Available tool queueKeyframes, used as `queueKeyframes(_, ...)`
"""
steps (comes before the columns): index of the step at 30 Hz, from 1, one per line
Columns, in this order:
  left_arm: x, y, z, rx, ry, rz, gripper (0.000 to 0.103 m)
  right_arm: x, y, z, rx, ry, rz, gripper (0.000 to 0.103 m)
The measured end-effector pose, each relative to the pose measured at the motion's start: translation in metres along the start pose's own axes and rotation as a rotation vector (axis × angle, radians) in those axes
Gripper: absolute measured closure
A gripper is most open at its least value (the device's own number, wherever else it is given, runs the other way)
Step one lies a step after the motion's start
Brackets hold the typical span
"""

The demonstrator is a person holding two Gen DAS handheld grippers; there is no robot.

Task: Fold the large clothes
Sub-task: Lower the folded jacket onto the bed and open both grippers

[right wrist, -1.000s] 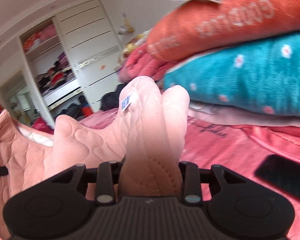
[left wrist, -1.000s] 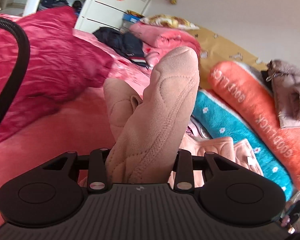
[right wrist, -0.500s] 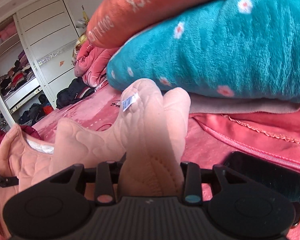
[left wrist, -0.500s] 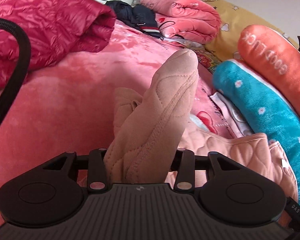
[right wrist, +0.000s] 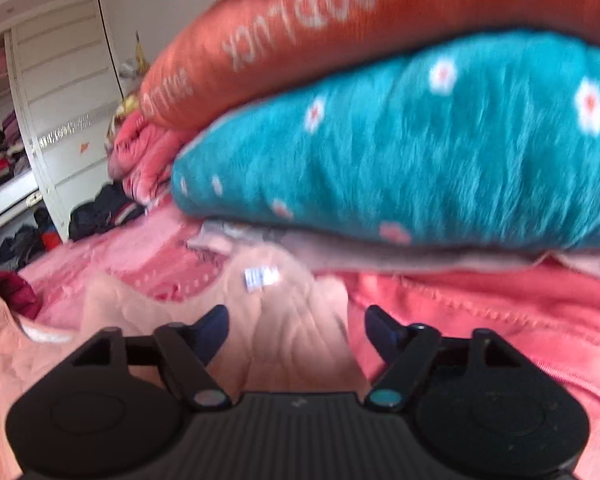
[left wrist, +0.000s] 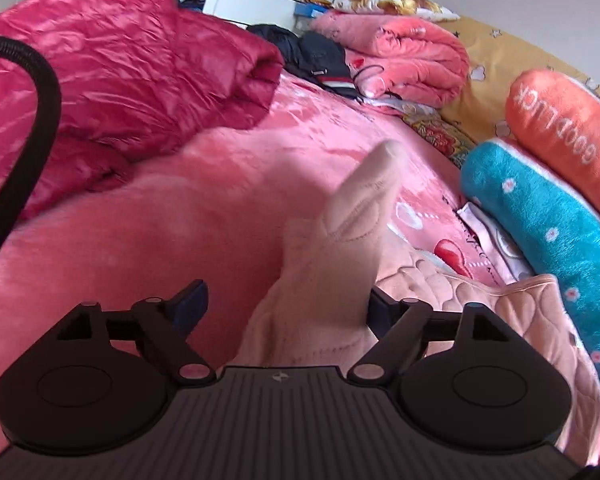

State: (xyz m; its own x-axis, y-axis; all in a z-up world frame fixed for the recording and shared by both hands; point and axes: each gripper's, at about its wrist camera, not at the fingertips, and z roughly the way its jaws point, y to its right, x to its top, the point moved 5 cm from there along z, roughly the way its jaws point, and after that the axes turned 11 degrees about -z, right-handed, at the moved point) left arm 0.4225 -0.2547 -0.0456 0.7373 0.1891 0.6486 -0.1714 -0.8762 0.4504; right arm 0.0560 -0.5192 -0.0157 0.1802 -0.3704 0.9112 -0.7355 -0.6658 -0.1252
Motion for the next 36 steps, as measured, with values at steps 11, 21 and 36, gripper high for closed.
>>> queueKeyframes(11,-0.015,0.034,-0.056,-0.097,0.189,0.155,0.002,-0.001,-0.082,-0.009,0.434,0.011,-0.027,0.018)
queueKeyframes(21,-0.012,0.057,-0.004,-0.156,0.115,0.215,0.003,-0.004,-0.123,0.037,0.570,-0.074,-0.074,0.031)
queueKeyframes(36,-0.008,-0.018,0.077,0.003,0.031,-0.064,0.000,-0.030,-0.111,0.110,0.540,-0.142,-0.034,0.038)
